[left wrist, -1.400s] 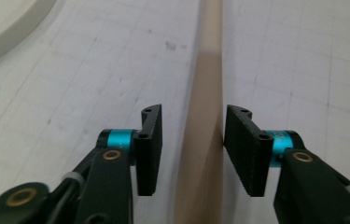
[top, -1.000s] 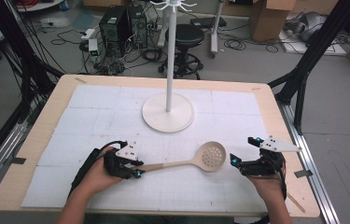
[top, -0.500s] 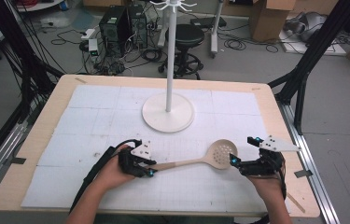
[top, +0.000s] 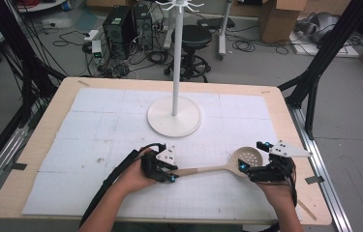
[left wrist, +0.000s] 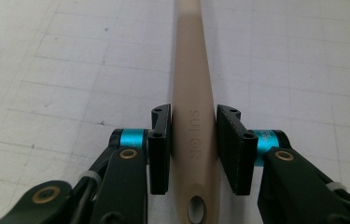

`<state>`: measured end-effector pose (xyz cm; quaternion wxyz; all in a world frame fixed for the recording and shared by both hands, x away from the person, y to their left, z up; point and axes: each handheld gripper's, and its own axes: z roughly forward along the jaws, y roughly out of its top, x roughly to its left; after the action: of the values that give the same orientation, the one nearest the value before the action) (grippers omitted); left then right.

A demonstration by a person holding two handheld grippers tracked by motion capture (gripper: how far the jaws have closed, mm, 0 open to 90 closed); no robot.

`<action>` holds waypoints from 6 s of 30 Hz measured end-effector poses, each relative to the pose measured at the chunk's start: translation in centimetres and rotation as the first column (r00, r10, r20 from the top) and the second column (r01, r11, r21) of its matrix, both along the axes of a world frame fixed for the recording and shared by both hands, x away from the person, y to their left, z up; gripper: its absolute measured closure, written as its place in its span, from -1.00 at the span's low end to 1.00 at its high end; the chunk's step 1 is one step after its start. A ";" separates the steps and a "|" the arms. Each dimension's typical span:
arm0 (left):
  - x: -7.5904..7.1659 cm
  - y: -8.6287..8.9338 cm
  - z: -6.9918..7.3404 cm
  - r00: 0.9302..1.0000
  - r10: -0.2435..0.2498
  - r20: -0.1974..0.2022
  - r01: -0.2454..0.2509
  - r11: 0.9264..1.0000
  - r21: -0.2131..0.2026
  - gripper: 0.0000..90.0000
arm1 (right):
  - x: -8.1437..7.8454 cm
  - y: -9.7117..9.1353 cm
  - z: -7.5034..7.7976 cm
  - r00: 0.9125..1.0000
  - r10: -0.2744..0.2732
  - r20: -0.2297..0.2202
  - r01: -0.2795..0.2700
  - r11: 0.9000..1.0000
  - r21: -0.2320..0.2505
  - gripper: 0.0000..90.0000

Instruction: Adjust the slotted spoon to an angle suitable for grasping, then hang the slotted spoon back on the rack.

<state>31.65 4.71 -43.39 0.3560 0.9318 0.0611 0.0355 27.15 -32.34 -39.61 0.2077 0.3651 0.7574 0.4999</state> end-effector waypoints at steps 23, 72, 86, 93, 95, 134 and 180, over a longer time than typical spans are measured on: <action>2.3 2.1 -0.2 0.967 0.245 0.076 -0.244 0.970 -0.020 0.09 | -0.1 0.0 -0.1 1.000 0.000 -0.007 0.000 1.000 -0.001 -0.99; -0.1 18.3 5.7 0.916 0.396 -0.070 -0.374 0.773 -0.513 -0.96 | 0.1 1.4 0.4 0.999 0.046 0.005 -0.046 0.999 -0.014 -0.99; -0.2 18.0 5.6 0.914 0.402 -0.052 -0.370 0.775 -0.512 -0.96 | 0.0 1.1 0.4 0.999 0.044 0.008 -0.044 0.999 -0.013 -0.99; 0.1 18.1 5.2 0.916 0.398 -0.058 -0.369 0.775 -0.513 -0.96 | 0.1 1.2 0.7 0.999 0.043 0.013 -0.043 0.999 -0.006 -0.99; 0.1 18.2 5.0 0.914 0.402 -0.058 -0.373 0.774 -0.512 -0.96 | 0.1 1.5 0.6 0.999 0.045 0.008 -0.045 0.999 -0.007 -0.99; -0.1 18.6 5.1 0.906 0.424 -0.020 -0.373 0.773 -0.513 -0.96 | 5.0 12.7 -0.4 0.934 0.267 -0.237 -0.329 0.903 -0.277 -0.65; -0.2 19.1 5.2 0.907 0.420 -0.011 -0.363 0.770 -0.525 -0.96 | 7.4 16.3 -2.1 0.829 0.253 -0.498 -0.504 0.722 -0.473 0.50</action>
<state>31.47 23.77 -38.23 0.5798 0.7651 0.2421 0.1411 34.56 -16.04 -41.72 0.0416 0.2101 0.9586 0.1878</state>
